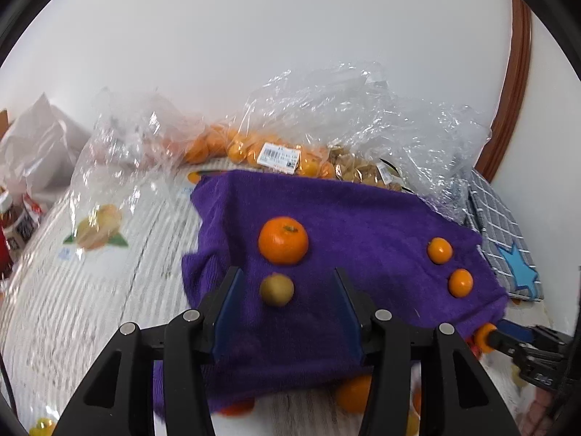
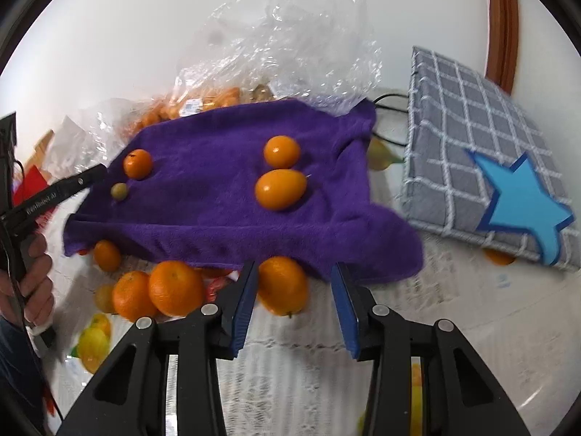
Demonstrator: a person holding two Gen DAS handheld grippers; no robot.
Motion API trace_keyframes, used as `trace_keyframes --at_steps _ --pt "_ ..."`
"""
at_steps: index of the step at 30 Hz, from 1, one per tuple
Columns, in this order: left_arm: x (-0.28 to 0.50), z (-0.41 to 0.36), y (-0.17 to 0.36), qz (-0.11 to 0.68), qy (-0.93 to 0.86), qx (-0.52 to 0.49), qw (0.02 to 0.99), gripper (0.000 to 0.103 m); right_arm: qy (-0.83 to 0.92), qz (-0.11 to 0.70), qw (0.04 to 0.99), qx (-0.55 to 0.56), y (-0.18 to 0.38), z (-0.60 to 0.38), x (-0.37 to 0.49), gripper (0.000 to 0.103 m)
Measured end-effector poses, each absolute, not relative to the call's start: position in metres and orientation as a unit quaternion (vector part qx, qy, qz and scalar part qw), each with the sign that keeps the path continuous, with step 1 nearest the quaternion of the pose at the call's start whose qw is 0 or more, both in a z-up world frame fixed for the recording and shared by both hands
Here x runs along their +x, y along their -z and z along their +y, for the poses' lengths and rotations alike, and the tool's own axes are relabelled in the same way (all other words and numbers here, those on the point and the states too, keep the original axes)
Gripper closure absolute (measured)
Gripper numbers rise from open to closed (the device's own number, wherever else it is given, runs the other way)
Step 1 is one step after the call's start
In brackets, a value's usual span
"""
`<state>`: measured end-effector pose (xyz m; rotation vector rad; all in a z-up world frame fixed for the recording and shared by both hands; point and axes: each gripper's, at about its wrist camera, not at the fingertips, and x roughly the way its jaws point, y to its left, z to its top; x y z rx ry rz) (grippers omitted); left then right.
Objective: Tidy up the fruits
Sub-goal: 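Open both tools to release the fruits on the towel, then grasp an orange with the left tool while the right tool grasps another orange, then carry both oranges onto the purple towel and open both tools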
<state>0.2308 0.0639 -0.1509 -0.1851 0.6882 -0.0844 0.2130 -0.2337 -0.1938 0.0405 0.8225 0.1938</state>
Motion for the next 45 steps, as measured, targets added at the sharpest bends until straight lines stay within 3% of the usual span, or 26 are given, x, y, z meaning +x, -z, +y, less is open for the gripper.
trace_keyframes --at_steps 10,13,23,26,28,45 --pt "0.185 0.047 0.153 0.39 0.069 -0.04 0.917 0.055 -0.111 0.415 0.903 0.02 0.21 -0.226 0.218 0.062" --pt "0.186 0.035 0.161 0.413 0.088 -0.044 0.905 0.055 -0.12 0.411 0.903 0.016 0.208 -0.226 0.215 0.072" --pt "0.199 0.018 0.184 0.446 0.091 -0.06 0.888 0.055 -0.113 0.415 0.902 0.017 0.21 -0.238 0.206 0.071" --pt "0.2 0.017 0.188 0.444 0.094 -0.072 0.888 0.057 -0.11 0.414 0.903 0.013 0.211 -0.237 0.207 0.071" --pt "0.198 0.015 0.188 0.436 0.111 -0.078 0.89 0.071 -0.11 0.412 0.904 0.014 0.212 -0.238 0.206 0.071" --pt "0.18 0.065 0.132 0.383 0.06 -0.091 0.917 0.071 -0.074 0.364 0.928 0.033 0.159 -0.251 0.193 0.072"
